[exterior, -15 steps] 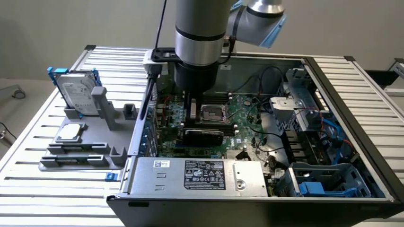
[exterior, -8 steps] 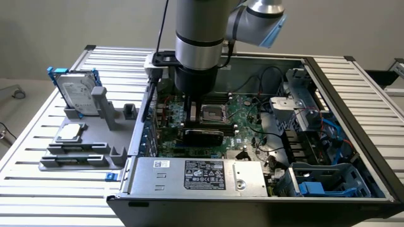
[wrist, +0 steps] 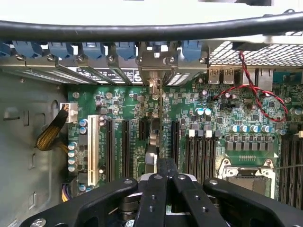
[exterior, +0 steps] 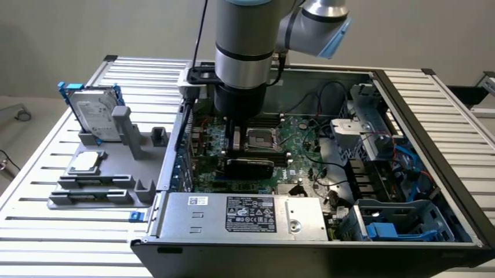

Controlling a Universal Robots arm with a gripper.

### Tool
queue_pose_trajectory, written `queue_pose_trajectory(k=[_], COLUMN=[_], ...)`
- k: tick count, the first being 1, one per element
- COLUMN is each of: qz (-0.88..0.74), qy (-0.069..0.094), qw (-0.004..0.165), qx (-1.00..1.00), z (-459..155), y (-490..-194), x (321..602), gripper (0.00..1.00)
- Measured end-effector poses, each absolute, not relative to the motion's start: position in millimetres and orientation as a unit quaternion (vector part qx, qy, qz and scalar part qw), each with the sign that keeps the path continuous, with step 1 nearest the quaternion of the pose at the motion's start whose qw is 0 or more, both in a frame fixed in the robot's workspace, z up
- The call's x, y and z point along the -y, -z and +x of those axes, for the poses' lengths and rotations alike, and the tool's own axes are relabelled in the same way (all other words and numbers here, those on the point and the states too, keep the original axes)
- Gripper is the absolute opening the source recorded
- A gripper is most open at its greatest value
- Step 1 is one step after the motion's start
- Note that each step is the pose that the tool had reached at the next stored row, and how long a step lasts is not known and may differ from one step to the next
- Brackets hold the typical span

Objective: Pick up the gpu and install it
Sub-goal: 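Press down on the gpu until it lock into place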

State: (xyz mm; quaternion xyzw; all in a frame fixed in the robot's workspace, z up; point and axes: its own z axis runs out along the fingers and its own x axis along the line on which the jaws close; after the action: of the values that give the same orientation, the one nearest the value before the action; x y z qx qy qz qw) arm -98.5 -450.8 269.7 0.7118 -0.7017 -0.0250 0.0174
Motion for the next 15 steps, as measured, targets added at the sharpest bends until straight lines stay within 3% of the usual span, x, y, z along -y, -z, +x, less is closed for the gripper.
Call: queue_pose_trajectory(k=[15], qz=[0.712], qy=[0.025], qw=[0.018], qx=[0.702], z=[-98.5], y=[-263.3], x=[449.1], gripper=[0.11])
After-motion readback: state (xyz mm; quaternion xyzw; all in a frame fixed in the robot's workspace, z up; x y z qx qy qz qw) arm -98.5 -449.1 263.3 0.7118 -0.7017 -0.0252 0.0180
